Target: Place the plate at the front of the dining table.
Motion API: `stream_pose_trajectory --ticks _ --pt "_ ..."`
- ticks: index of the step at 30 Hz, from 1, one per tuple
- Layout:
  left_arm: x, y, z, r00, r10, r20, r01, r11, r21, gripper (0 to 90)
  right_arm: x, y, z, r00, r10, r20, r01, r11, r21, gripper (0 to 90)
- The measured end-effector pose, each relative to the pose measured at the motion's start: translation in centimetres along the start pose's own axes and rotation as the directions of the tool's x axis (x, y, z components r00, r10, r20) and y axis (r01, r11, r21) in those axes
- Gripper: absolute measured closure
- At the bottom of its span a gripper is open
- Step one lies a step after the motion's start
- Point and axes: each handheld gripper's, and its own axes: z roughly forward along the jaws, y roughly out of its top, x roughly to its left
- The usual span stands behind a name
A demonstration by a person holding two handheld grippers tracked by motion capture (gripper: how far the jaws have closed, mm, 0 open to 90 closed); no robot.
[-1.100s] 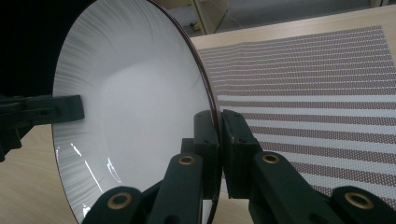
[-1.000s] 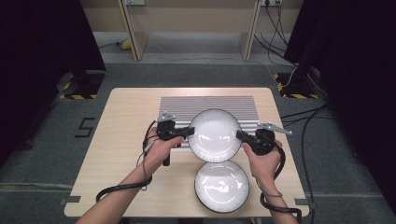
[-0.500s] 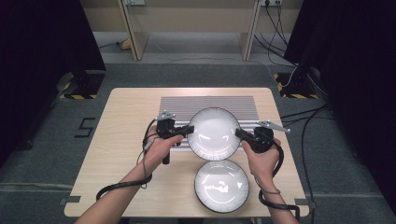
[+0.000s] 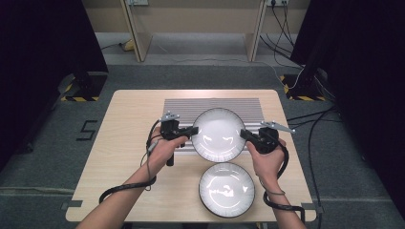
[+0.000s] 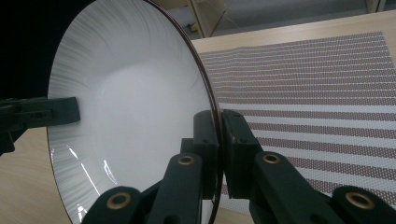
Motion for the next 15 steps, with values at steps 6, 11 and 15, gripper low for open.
stream_pose_trajectory --ticks 6,11,15 --pt "0.15 0.2 0.18 1.0 -0.001 -0.004 0.001 1.0 0.0 83.4 -0.08 0.11 0.28 1.0 -0.002 0.005 0.002 1.0 0.0 85.2" --pt "0.24 0.42 0.31 1.0 -0.006 -0.006 0.006 1.0 -0.006 83.4 -0.1 0.41 0.52 1.0 -0.003 0.009 0.003 1.0 -0.004 85.1" --pt "0.25 0.56 0.45 0.9999 -0.004 -0.01 0.004 1.0 -0.004 83.4 -0.15 0.59 0.7 0.9998 -0.001 0.019 0.001 1.0 -0.002 84.8"
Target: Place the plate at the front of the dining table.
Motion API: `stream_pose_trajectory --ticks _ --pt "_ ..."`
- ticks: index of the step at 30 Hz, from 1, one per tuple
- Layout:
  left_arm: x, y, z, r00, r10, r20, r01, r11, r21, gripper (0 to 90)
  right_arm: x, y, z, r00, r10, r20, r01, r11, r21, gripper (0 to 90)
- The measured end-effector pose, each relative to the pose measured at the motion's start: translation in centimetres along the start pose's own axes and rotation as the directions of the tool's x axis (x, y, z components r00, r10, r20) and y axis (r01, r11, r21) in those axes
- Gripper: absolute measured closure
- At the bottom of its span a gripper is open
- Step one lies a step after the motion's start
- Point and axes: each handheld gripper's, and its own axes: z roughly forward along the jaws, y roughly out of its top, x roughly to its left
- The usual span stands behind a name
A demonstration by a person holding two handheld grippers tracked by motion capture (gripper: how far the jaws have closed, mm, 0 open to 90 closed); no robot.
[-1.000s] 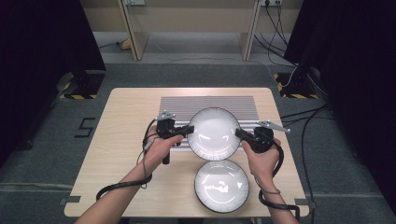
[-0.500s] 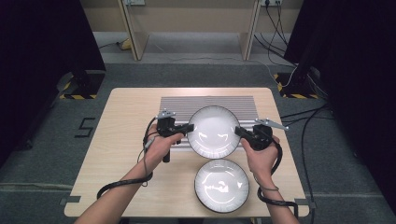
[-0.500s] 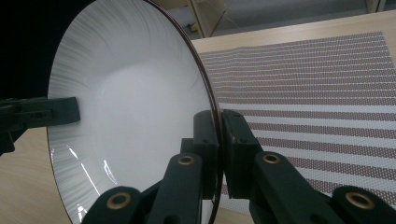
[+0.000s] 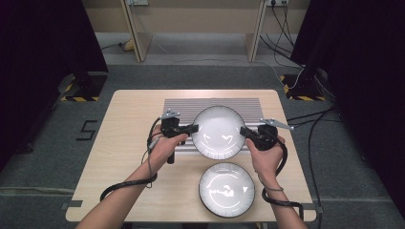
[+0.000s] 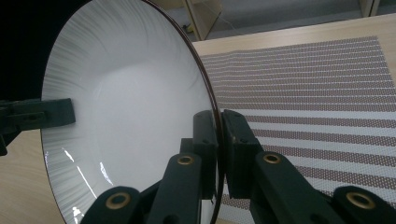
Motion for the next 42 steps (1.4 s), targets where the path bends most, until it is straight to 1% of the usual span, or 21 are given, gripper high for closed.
stream_pose_trajectory --ticks 11,24,31,32,42 --pt "0.3 0.2 0.4 1.0 -0.001 -0.008 0.002 1.0 0.008 83.5 -0.3 0.0 0.5 0.9999 0.009 0.005 -0.009 1.0 0.002 84.7" --pt "1.0 0.7 0.8 0.9999 -0.008 -0.014 0.008 1.0 0.002 83.3 -0.2 0.7 1.3 0.9999 0.0 0.015 0.0 1.0 -0.001 84.7" --pt "1.2 1.1 1.0 0.9999 -0.007 -0.016 0.007 1.0 0.002 83.3 -0.2 1.0 1.6 0.9998 0.004 0.017 -0.004 1.0 -0.005 84.7" --pt "1.2 1.2 1.1 0.9999 -0.011 -0.012 0.011 0.9999 0.001 83.4 -0.3 1.0 1.7 0.9998 0.003 0.018 -0.003 1.0 -0.007 84.6" --pt "1.4 1.6 1.5 0.9998 -0.007 -0.021 0.007 1.0 0.002 83.4 -0.5 1.3 2.2 0.9996 0.009 0.026 -0.008 1.0 -0.017 84.4"
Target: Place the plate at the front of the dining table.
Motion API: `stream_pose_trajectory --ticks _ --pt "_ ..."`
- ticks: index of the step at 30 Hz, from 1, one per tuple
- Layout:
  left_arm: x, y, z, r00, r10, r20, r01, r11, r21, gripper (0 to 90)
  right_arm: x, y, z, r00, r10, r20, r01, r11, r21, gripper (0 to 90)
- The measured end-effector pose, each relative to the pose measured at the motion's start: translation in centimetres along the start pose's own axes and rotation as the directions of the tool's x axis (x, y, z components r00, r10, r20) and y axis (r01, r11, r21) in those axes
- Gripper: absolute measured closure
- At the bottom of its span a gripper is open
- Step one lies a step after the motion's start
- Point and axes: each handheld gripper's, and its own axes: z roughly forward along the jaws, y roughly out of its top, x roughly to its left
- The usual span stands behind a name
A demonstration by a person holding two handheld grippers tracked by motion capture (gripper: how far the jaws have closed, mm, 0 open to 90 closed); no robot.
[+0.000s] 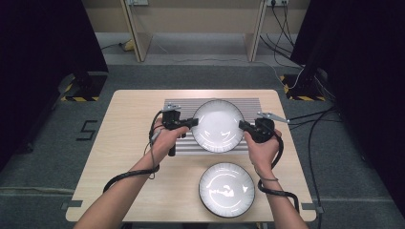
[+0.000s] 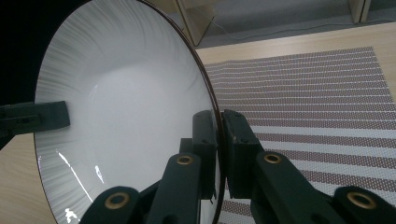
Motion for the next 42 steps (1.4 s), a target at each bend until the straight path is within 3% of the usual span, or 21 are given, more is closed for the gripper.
stream_pose_trajectory --ticks 42 --pt "1.2 1.4 1.6 0.9998 -0.005 -0.021 0.005 1.0 -0.003 83.3 -0.5 0.9 1.8 0.9993 0.032 0.017 -0.032 0.999 -0.014 84.4"
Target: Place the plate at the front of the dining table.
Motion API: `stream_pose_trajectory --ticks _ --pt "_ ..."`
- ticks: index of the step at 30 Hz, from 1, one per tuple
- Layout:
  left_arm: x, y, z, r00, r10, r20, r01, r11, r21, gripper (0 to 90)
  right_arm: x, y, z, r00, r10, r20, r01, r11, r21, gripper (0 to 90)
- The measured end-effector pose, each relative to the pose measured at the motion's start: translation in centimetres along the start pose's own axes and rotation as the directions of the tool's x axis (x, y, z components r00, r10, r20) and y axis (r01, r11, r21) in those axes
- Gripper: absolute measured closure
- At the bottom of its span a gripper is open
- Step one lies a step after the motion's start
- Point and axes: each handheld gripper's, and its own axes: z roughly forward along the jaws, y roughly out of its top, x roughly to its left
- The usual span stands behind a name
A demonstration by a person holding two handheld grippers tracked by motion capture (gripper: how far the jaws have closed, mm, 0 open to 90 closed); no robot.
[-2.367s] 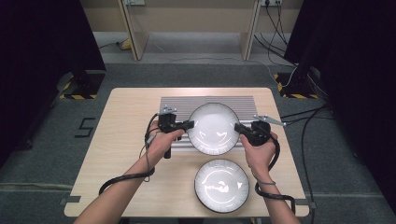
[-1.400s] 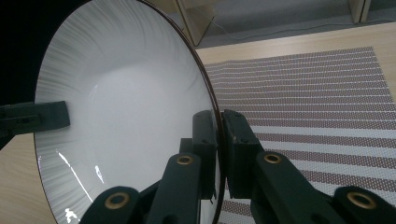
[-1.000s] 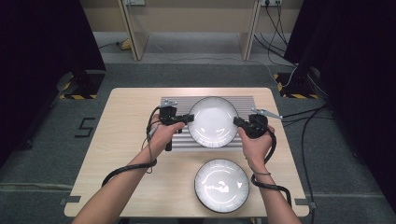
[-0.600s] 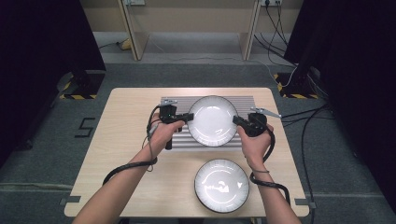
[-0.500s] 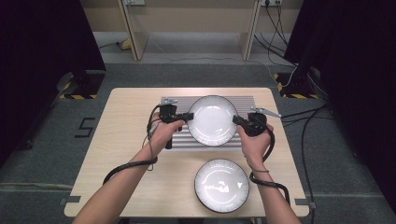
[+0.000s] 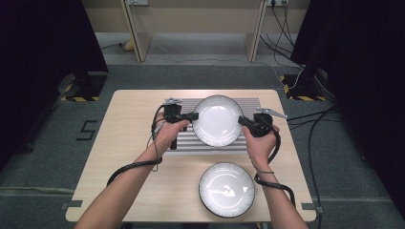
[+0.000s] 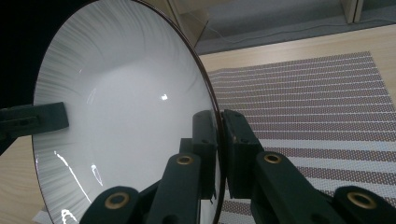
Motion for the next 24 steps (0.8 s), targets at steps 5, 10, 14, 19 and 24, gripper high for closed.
stream_pose_trajectory --ticks 5,10,14,19,24 --pt "0.2 0.0 0.3 1.0 -0.006 -0.003 0.006 1.0 0.001 83.2 -0.1 0.1 0.3 1.0 -0.002 0.008 0.002 1.0 0.005 84.4" --pt "0.2 0.2 0.5 1.0 -0.004 -0.007 0.004 1.0 0.001 83.2 -0.2 0.3 0.6 0.9999 -0.001 0.011 0.001 1.0 0.005 84.3" --pt "0.3 0.4 0.6 0.9999 -0.005 -0.01 0.005 1.0 0.001 83.2 -0.2 0.3 0.8 0.9999 0.005 0.013 -0.005 1.0 0.0 84.2" --pt "0.5 0.4 0.8 0.9999 -0.007 -0.015 0.007 1.0 0.006 83.1 -0.3 0.4 1.0 0.9999 0.003 0.015 -0.003 1.0 0.006 84.2" --pt "0.6 0.6 1.0 0.9998 -0.005 -0.02 0.005 1.0 0.006 83.0 -0.3 0.6 1.2 0.9998 0.001 0.019 -0.001 1.0 0.005 84.3"
